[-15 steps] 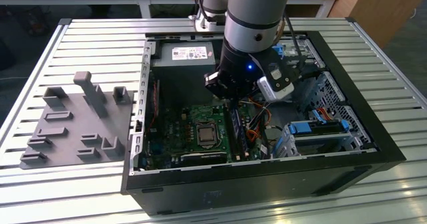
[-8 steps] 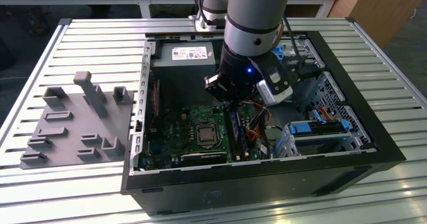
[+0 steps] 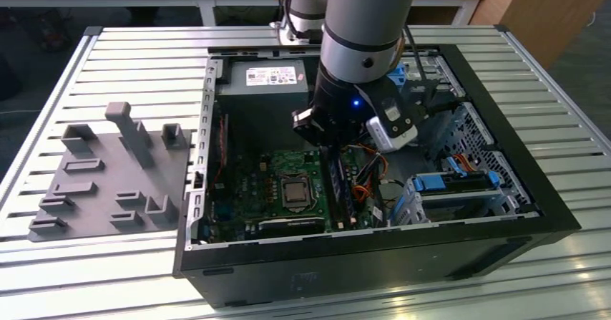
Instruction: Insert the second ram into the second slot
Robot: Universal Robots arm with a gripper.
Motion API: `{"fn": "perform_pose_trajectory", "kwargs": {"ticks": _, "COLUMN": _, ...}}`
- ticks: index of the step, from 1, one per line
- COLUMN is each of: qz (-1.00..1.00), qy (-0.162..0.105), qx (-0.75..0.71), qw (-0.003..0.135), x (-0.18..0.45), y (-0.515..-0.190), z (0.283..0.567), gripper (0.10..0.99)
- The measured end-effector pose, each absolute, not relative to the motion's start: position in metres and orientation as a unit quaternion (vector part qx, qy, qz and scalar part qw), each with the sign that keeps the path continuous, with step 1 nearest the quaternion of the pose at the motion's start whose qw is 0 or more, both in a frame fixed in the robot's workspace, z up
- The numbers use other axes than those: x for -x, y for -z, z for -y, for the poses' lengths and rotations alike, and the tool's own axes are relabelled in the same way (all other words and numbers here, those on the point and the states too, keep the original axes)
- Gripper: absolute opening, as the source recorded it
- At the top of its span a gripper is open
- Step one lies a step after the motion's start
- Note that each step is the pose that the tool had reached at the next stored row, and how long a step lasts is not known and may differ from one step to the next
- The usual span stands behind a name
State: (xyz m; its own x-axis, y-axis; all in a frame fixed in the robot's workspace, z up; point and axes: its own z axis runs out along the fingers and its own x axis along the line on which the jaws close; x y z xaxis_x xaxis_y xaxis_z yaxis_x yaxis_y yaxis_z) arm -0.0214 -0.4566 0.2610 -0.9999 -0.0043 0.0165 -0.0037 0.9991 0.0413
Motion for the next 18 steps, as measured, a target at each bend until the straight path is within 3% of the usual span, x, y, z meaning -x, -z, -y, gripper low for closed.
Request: {"fn": "perform_pose_trajectory", "kwargs": {"ticks": 18, "qz": 1.0, "qy": 0.021, "qx": -0.001, "qw": 0.008, "x": 0.021, "y": -0.25, "z": 0.46, "gripper": 0.133}}
